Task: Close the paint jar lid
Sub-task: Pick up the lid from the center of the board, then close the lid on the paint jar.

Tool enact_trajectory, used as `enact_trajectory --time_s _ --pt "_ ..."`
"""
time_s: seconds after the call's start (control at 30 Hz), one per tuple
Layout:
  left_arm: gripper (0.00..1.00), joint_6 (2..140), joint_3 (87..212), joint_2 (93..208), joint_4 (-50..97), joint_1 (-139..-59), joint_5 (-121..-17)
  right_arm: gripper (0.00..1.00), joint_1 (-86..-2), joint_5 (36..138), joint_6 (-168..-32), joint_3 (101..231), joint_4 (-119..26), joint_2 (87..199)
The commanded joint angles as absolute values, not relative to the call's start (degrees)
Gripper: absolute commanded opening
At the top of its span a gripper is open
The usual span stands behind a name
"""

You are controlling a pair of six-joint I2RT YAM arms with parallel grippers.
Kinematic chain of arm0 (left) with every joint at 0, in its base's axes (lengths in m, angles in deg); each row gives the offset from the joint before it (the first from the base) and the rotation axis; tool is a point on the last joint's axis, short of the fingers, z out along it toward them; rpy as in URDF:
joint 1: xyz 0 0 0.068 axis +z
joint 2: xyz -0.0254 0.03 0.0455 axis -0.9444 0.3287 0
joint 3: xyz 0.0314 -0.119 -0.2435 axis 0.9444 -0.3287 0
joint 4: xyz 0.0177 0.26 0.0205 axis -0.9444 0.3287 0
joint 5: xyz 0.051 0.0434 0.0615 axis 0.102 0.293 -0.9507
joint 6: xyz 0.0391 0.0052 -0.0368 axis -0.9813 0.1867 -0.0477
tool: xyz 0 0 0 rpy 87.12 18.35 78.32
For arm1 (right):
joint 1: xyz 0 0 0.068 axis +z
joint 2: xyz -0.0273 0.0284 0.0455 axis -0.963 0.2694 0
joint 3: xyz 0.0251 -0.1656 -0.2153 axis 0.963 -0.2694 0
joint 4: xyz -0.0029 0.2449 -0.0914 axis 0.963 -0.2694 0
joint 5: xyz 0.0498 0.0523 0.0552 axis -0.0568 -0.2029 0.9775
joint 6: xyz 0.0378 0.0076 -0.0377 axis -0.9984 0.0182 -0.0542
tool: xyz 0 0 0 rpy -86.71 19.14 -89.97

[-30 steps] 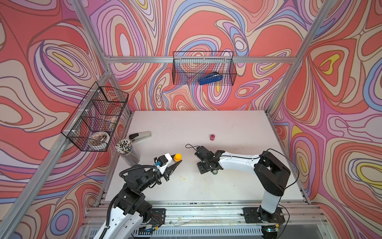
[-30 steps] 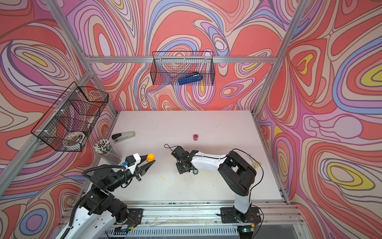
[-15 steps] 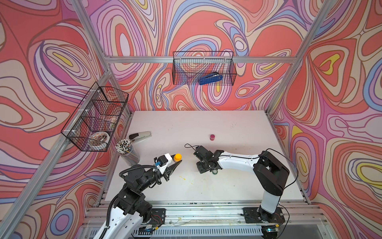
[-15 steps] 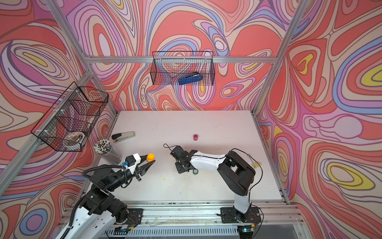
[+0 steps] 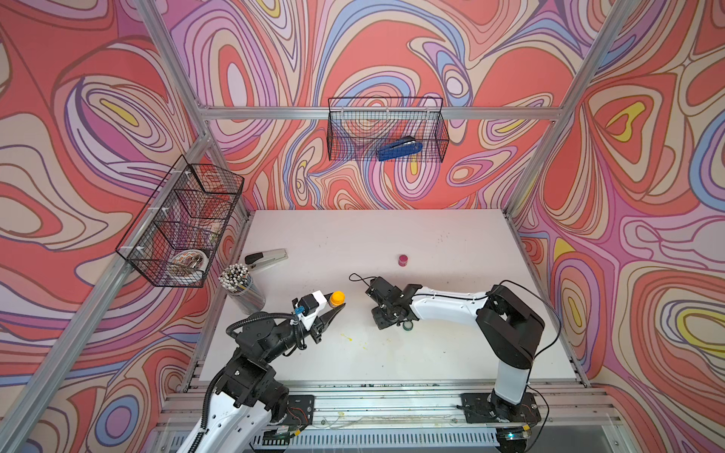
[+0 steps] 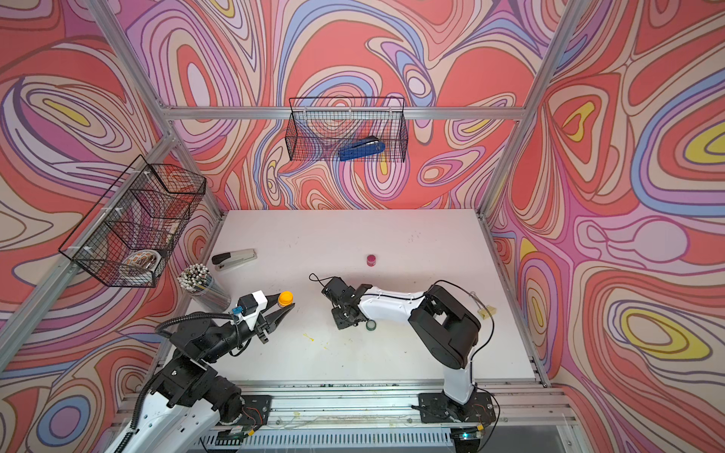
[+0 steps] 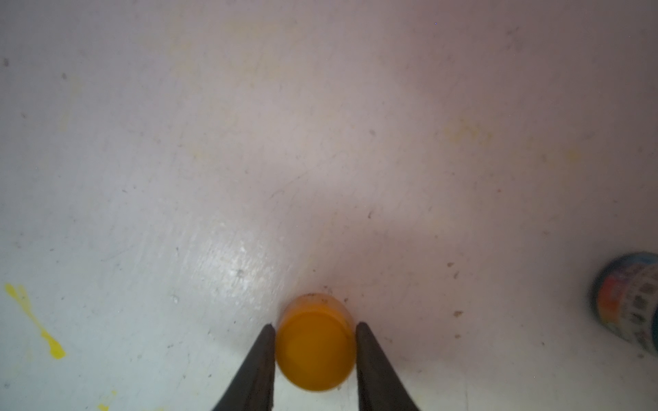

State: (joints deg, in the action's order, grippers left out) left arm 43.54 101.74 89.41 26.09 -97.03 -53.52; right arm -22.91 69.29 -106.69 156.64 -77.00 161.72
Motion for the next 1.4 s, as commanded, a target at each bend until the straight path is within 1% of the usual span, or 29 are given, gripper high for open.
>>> enact_trajectory --time_s 0.0,0.13,0.3,0.5,0.63,0.73,0.83,1.07,1.37 --pt "0.25 44.19 101.75 89.27 25.31 -97.07 -53.12 0.31 -22.58 67.76 -106.9 157.97 -78.21 162.01" --pt "0.25 44.16 101.75 89.34 25.35 -97.02 -53.21 0.3 -22.58 67.23 -106.68 158.77 -79.3 159.78" --pt "0.25 42.77 101.92 90.6 25.72 -97.03 -52.77 0.29 -22.89 67.55 -103.67 164.09 -83.4 157.24" --pt "0.25 41.87 102.45 93.54 24.9 -97.02 -51.53 0.28 -26.51 75.32 -98.72 171.49 -86.72 153.63" --pt "0.26 41.16 102.37 95.02 23.64 -97.05 -51.46 0.28 -30.07 83.01 -94.29 176.51 -87.47 151.11" --pt "0.26 40.84 102.54 97.45 22.79 -97.01 -50.94 0.28 -30.67 88.37 -89.85 181.77 -88.45 151.0" --pt "0.26 41.29 102.38 99.67 20.76 -96.98 -51.14 0.28 -30.62 90.9 -88.13 185.52 -89.3 151.5" --pt "0.26 39.57 103.1 104.35 19.19 -96.09 -54.42 0.28 -30.66 98.84 -84.43 185.4 -87.6 149.71" --pt "0.26 37.5 104.14 110.79 15.01 -95.27 -54.39 0.28 -30.58 103.1 -82.71 185.52 -87.26 149.05"
